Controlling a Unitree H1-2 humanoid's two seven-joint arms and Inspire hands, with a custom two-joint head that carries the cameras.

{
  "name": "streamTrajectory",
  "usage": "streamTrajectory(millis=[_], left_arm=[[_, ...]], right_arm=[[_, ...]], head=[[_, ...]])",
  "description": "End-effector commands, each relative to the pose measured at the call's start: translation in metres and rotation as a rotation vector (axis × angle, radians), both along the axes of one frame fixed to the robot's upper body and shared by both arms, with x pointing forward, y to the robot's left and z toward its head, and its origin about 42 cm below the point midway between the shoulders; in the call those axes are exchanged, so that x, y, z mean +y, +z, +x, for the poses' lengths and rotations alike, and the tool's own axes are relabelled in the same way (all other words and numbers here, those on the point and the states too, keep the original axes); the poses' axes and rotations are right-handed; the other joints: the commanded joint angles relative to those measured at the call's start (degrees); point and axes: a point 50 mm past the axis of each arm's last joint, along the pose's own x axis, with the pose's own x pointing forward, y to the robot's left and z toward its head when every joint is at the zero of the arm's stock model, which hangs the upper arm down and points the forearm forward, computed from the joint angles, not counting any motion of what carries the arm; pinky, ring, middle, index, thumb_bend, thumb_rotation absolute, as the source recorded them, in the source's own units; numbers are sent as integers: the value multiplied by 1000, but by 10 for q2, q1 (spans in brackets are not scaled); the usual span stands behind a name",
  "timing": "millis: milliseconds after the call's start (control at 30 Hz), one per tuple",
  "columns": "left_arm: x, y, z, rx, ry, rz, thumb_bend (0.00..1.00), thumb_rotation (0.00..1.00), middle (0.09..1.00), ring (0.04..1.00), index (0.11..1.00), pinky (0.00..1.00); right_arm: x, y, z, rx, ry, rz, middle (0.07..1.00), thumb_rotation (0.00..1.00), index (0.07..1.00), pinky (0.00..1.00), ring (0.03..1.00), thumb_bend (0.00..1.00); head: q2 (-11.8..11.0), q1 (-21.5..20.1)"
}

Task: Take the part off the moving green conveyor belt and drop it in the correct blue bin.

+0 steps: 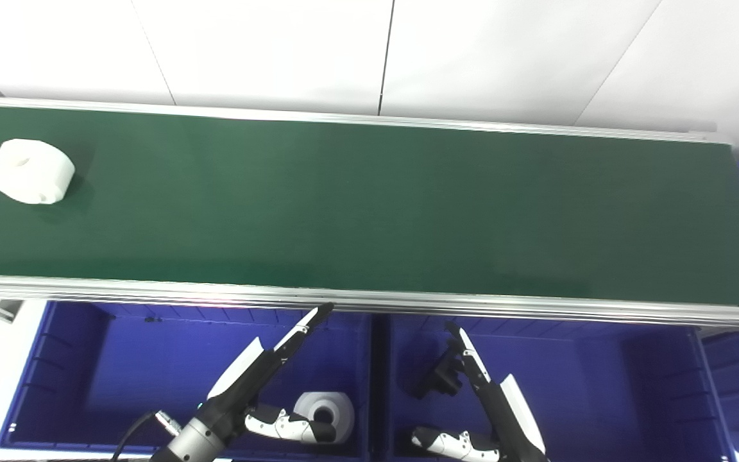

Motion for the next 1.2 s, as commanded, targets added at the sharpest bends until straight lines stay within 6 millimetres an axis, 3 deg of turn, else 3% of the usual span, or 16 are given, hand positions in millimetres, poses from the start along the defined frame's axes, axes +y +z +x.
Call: streamTrajectory(millis=[0,600,700,900,1067,1167], left_arm=[[-3,7,2,-53,0,-36,793,441,1000,1000,1000,999],[-12,7,1,-53,4,-23,816,464,1000,1000,1000,973],[-14,5,0,-46,1,-33,814,441,1000,1000,1000,990],[-22,-2,0,-37,-2,-37,813,448,1000,1000,1000,936],[-26,-8,1,-22,2,-46,809,425,1000,984,992,891],[-26,-10,2,-17,1,-46,811,430,1000,978,985,884]], right_arm=[[1,6,1,-54,3,28,1000,580,1000,877,966,880],[-10,6,0,-59,-17,29,1000,600,1000,885,966,894],[-12,4,-1,-54,-16,21,1000,606,1000,890,970,892],[-23,-4,-3,-37,-8,53,1000,579,1000,917,982,895],[-27,-9,-3,-16,-16,46,1000,591,1000,899,992,903],[-26,-14,-1,-15,-19,71,1000,568,1000,981,1000,905]], head=[[1,2],[1,23],[-13,47],[-66,161],[-89,192],[-96,193]])
